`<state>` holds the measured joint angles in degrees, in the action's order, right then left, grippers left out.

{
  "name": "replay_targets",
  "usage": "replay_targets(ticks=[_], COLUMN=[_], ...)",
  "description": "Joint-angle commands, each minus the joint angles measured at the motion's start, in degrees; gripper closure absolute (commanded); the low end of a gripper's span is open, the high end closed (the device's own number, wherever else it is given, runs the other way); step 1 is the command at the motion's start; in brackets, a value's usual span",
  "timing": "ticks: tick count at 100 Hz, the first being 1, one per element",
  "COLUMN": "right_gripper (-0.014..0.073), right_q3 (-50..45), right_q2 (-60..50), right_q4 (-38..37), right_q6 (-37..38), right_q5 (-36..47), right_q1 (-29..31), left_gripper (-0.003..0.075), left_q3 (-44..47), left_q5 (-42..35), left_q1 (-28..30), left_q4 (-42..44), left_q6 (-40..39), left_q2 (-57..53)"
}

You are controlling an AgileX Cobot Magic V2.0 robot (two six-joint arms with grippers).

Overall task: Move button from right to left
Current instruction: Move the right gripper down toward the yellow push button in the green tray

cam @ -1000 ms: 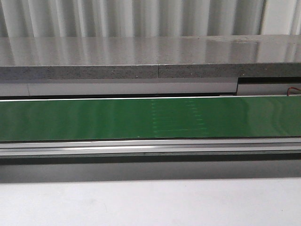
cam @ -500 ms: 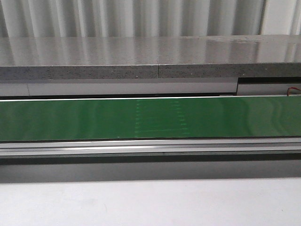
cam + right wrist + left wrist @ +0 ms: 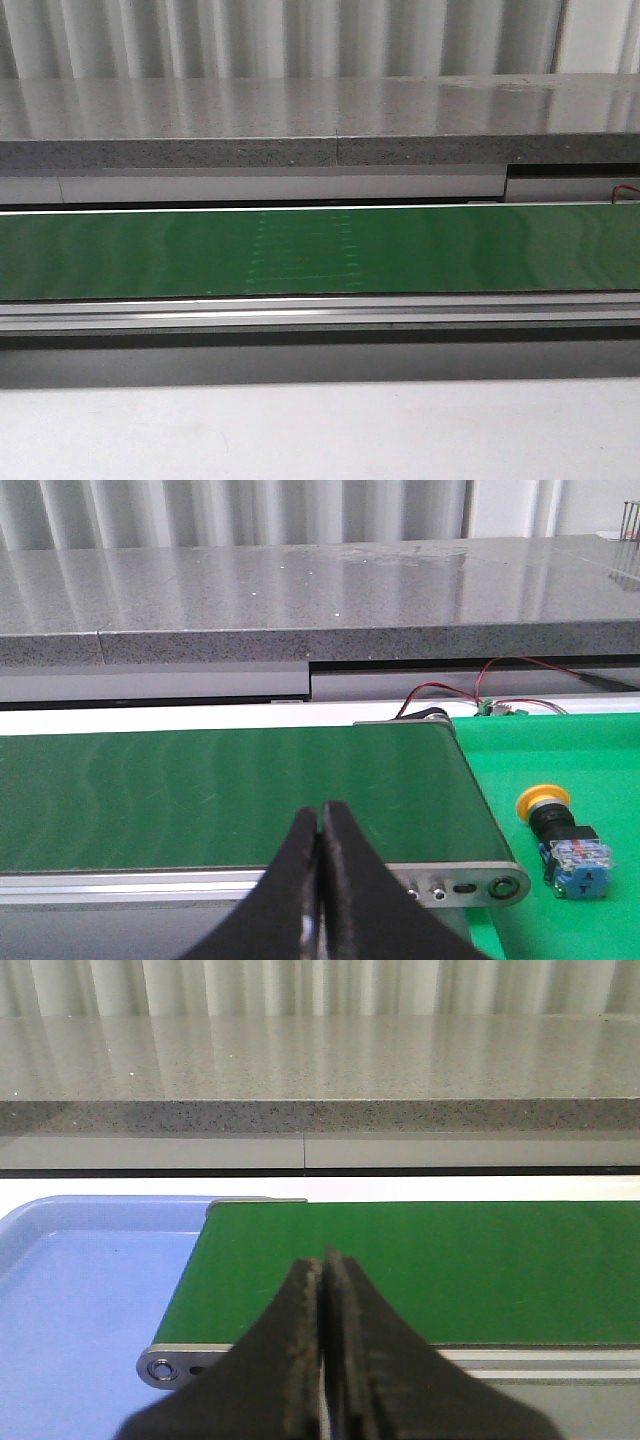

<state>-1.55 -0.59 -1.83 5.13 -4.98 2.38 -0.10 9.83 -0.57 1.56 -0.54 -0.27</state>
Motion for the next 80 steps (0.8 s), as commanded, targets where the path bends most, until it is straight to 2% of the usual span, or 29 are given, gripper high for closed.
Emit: replay_targets(ticks=[1, 27, 55, 80], right_gripper=[0.066, 0.066, 0.066, 0.066], right_q3=[2.37, 14.62, 24.83, 27.82], right_q2=[-0.26, 7.02, 22.45, 35.13], right_q4=[-0.06, -0.13, -0.83, -0.64], right_q6=[-0.52, -0.6, -0.59, -0.59], right_q5=[2.66, -13.94, -20.19, -22.76], right_q1=[0.43, 0.06, 0.06, 0.06], left_gripper=[0.074, 0.074, 0.074, 0.074], left_q3=[1.39, 1.39, 1.39, 1.39], left_q5=[-4.91, -4.91, -4.91, -4.91], left_q1=[0.07, 0.07, 0.07, 0.07], left_q4=[-0.36, -0.36, -0.36, -0.36], left_q6=[-0.43, -0.43, -0.43, -0.43], left_q2=[-1.97, -1.97, -1.97, -1.97])
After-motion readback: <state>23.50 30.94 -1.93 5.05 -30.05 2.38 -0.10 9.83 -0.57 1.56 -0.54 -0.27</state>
